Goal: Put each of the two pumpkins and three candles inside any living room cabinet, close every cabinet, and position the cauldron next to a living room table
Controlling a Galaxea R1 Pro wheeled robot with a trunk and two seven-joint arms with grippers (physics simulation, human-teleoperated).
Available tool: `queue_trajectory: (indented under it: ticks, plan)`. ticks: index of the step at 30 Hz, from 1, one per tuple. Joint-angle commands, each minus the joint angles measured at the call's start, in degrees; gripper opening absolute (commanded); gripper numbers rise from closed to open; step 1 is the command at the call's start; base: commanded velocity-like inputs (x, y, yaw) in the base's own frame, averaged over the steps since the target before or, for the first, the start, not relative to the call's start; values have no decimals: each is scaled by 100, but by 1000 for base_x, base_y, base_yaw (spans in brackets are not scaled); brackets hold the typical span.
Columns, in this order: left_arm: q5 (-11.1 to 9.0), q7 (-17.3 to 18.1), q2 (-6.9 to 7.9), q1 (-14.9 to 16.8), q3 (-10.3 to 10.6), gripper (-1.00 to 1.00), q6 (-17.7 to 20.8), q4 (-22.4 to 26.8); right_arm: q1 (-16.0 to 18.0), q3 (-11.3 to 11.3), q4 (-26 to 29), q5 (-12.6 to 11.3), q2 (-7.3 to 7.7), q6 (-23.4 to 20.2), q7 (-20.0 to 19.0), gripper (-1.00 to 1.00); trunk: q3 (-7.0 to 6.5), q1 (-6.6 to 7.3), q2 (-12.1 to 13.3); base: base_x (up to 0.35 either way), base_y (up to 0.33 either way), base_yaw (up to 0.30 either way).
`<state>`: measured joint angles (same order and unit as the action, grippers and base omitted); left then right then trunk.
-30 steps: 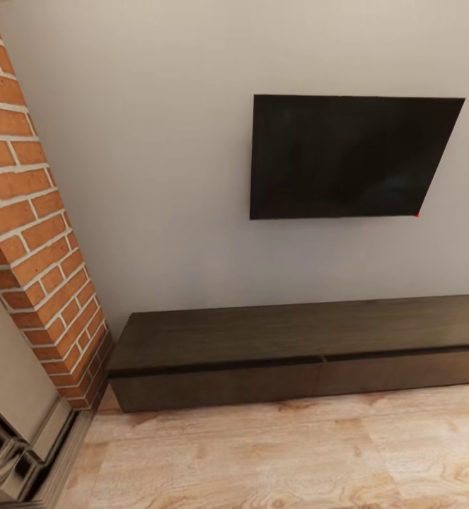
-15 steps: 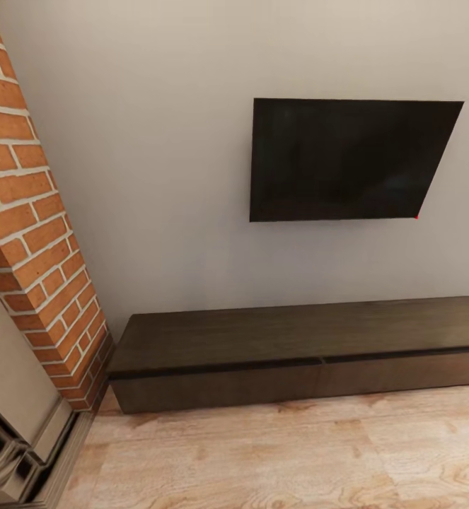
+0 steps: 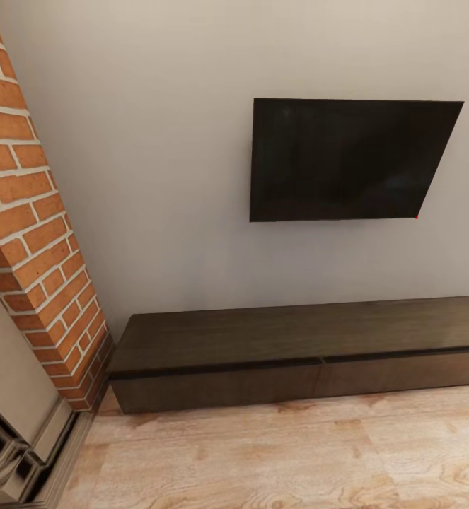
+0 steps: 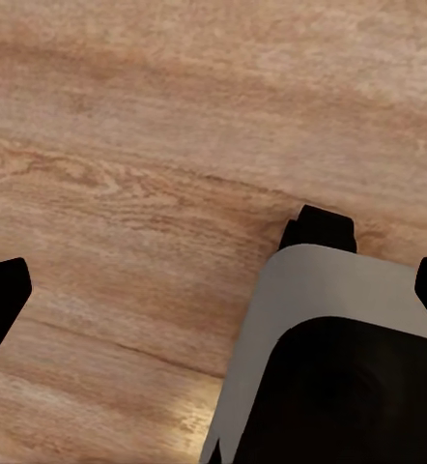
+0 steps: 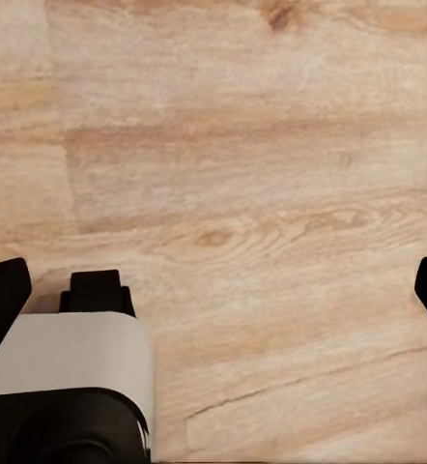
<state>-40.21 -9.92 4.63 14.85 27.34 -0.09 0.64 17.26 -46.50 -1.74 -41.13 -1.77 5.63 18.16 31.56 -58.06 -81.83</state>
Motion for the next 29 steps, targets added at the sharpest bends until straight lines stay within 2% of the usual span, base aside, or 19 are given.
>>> queue_trajectory:
  ticks: [1, 8, 29]
  plan:
    - [-41, -19, -7, 1, 50, 100, 0, 7, 6, -46, -22, -60, 22, 21, 3, 100, 5, 0, -3, 0, 0, 0]
    - [-66, -19, -44, 1, 46, 100, 0, 7, 6, -59, -31, -28, 61, 9, -14, 100, 5, 0, -3, 0, 0, 0]
    - [-75, -19, -42, 1, 43, 100, -3, 7, 5, -62, 18, -14, 43, 18, -58, 100, 5, 0, -3, 0, 0, 0]
